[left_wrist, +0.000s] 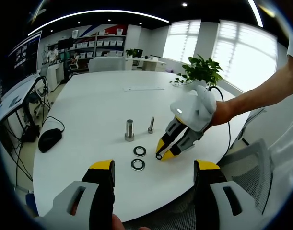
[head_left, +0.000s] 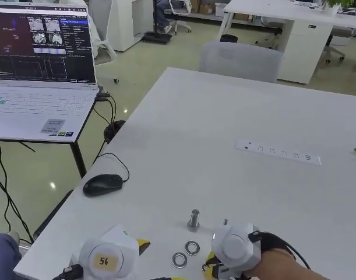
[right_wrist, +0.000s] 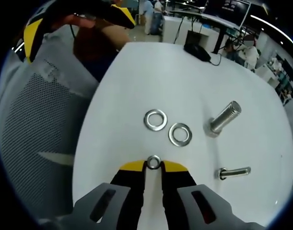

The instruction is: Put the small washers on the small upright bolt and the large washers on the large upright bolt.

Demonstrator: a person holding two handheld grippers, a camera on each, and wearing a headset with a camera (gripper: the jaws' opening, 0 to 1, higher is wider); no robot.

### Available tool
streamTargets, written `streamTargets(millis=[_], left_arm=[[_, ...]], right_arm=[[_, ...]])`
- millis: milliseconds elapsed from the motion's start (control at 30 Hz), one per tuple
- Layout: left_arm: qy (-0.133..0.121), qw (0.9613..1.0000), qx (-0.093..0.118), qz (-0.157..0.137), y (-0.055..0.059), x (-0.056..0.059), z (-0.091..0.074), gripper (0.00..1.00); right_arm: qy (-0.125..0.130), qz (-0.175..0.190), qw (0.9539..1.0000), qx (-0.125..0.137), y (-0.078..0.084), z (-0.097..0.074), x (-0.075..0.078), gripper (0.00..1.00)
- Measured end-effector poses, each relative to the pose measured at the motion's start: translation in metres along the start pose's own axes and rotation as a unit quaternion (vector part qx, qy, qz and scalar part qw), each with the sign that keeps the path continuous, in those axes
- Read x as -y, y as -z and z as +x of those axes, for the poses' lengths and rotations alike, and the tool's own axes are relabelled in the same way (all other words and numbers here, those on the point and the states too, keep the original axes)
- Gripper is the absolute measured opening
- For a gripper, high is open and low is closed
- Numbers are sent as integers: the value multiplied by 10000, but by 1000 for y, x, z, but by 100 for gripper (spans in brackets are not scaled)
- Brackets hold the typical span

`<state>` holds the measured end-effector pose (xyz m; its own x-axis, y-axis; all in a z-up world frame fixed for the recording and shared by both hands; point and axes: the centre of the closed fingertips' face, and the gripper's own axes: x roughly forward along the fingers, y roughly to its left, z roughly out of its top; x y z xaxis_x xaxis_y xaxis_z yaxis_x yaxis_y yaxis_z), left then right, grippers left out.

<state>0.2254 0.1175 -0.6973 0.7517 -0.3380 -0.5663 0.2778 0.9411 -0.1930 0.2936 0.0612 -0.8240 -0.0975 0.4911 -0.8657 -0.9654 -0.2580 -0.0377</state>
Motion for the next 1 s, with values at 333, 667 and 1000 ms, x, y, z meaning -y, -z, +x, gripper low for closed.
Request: streamTargets(millis=[333,667,1000], left_arm=[[-98,9999,-2,-28,2,-5,-4,66],[-56,10000,8,-52,2,-2,-2,66],[-44,10000,14,-44,1,0,-1,65]], right_arm=[[129,105,9999,12,8,-3,0,14],[308,578,9977,148,19,-18,11,13],[517,103,9986,-37,29,-21,10,13]])
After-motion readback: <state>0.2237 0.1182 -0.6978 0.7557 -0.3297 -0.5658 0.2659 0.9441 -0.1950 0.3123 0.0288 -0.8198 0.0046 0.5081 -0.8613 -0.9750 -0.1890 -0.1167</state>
